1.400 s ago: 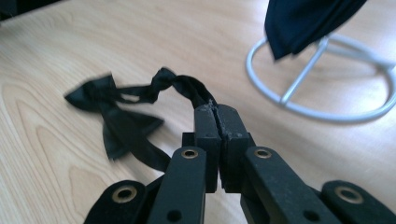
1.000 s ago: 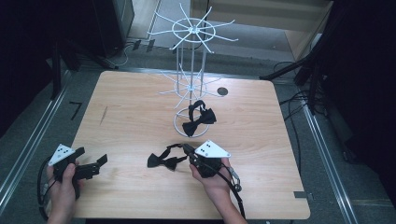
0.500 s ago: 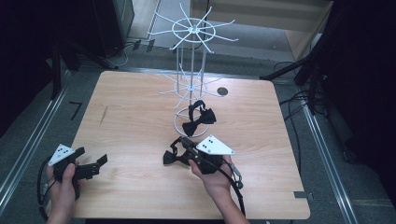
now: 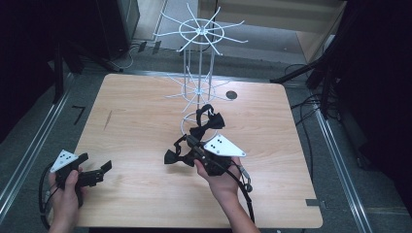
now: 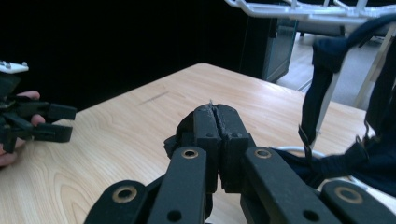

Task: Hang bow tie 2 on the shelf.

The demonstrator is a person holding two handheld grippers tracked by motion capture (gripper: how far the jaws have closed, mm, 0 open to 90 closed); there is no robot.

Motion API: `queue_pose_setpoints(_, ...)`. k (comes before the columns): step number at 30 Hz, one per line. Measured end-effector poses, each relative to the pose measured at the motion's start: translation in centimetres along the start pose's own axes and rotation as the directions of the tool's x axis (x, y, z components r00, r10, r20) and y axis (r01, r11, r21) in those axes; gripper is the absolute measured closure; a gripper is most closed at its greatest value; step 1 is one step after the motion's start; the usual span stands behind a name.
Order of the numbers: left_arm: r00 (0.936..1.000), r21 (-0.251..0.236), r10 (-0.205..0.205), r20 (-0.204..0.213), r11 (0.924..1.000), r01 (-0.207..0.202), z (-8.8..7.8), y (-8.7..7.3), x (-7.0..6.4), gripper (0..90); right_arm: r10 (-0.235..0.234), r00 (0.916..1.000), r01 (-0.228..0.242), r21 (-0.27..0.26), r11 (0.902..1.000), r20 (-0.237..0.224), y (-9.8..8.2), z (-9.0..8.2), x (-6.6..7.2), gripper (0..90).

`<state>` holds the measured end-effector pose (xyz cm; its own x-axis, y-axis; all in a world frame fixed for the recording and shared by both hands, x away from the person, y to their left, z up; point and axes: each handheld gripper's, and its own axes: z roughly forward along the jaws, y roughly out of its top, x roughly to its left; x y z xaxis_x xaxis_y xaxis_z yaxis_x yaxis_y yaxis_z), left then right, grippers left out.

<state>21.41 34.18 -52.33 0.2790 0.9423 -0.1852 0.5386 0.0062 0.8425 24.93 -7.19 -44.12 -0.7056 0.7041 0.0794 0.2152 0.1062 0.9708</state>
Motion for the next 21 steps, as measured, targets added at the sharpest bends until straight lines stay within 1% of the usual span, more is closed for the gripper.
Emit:
queue_pose_setpoints(10, 1.0000, 0.001, 0.001, 0.001, 1.0000, -0.001, 0.0, 0.0, 0.0, 0.0, -0.007, 1.0000, 0.007, -0.031, 0.9995, -0.001, 1.2, 0.4, 0.3, 89.8)
queue_pose_setpoints(16, 1.0000, -0.002, 0.000, 0.000, 1.0000, 0.000, 0.0, 0.0, 0.0, 0.0, -0.002, 1.0000, 0.003, -0.049, 0.9988, 0.006, 1.8, 0.5, 0.4, 89.8)
queue_pose_setpoints(21, 1.0000, -0.001, 0.001, -0.001, 1.0000, -0.001, 0.0, 0.0, 0.0, 0.0, -0.008, 0.9999, 0.009, -0.063, 0.9979, 0.008, 2.4, 0.6, 0.3, 89.8)
